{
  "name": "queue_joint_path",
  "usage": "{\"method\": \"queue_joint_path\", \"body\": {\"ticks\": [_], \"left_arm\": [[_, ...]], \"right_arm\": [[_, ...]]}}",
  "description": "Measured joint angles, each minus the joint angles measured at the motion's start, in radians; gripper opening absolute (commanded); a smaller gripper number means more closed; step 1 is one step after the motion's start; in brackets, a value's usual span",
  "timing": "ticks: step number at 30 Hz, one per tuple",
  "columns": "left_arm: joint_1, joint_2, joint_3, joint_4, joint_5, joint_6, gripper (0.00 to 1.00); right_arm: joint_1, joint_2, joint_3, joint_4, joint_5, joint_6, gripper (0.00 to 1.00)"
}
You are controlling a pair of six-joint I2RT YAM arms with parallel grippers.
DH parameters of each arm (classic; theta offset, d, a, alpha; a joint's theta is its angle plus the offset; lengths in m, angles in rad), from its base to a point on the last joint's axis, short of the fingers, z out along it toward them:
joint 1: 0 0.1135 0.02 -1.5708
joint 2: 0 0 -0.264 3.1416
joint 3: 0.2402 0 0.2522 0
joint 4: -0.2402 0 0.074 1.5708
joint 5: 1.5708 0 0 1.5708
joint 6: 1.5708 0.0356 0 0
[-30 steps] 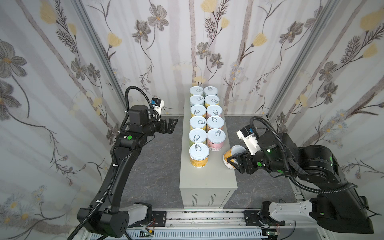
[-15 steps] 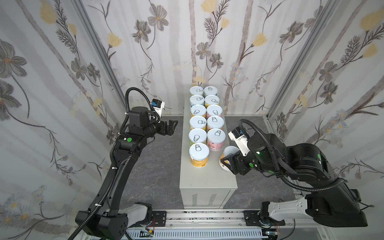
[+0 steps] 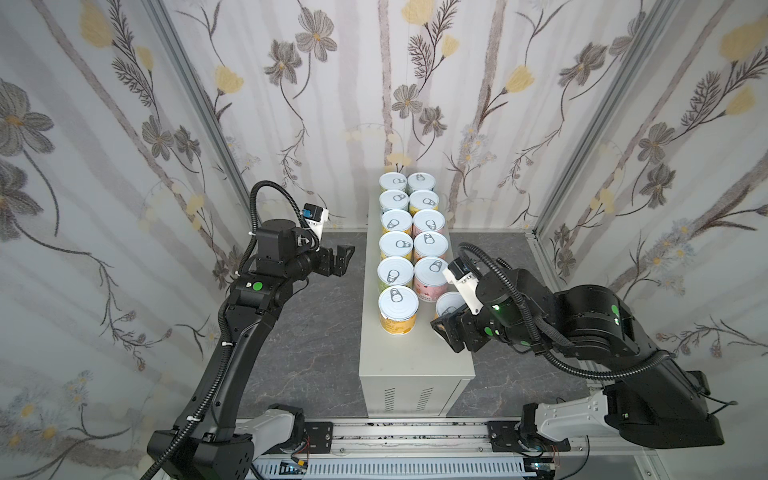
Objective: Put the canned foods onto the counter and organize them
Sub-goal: 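Set the can down at the near end of the row beside the pink can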
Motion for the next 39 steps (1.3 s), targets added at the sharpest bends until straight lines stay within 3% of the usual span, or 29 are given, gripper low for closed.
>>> {"method": "queue_joint_path", "body": {"ticks": [13, 18, 21, 32, 36, 39], "left_arm": [[0.000, -0.025, -0.024, 0.004, 0.002, 0.000, 1.00], [0.000, -0.025, -0.026, 0.005, 0.003, 0.000, 1.00], [-0.002, -0.024, -0.026, 0.005, 0.004, 0.000, 1.00], [-0.006, -0.018, -0.026, 0.005, 0.016, 0.003, 1.00], [-0.011, -0.016, -0.026, 0.004, 0.024, 0.010, 1.00], [-0.014, -0.017, -0.026, 0.004, 0.028, 0.011, 1.00]], "right_arm": [[0.003, -0.029, -0.018, 0.000, -0.006, -0.007, 0.86], [0.003, -0.118, -0.088, 0.019, -0.035, -0.008, 0.96], [0.002, -0.143, -0.120, 0.024, -0.058, -0.014, 0.96], [0.002, -0.175, -0.140, 0.024, -0.084, -0.014, 0.75], [0.002, -0.168, -0.140, 0.014, -0.105, -0.015, 0.62], [0.002, -0.165, -0.140, 0.014, -0.122, -0.016, 0.59]]}}
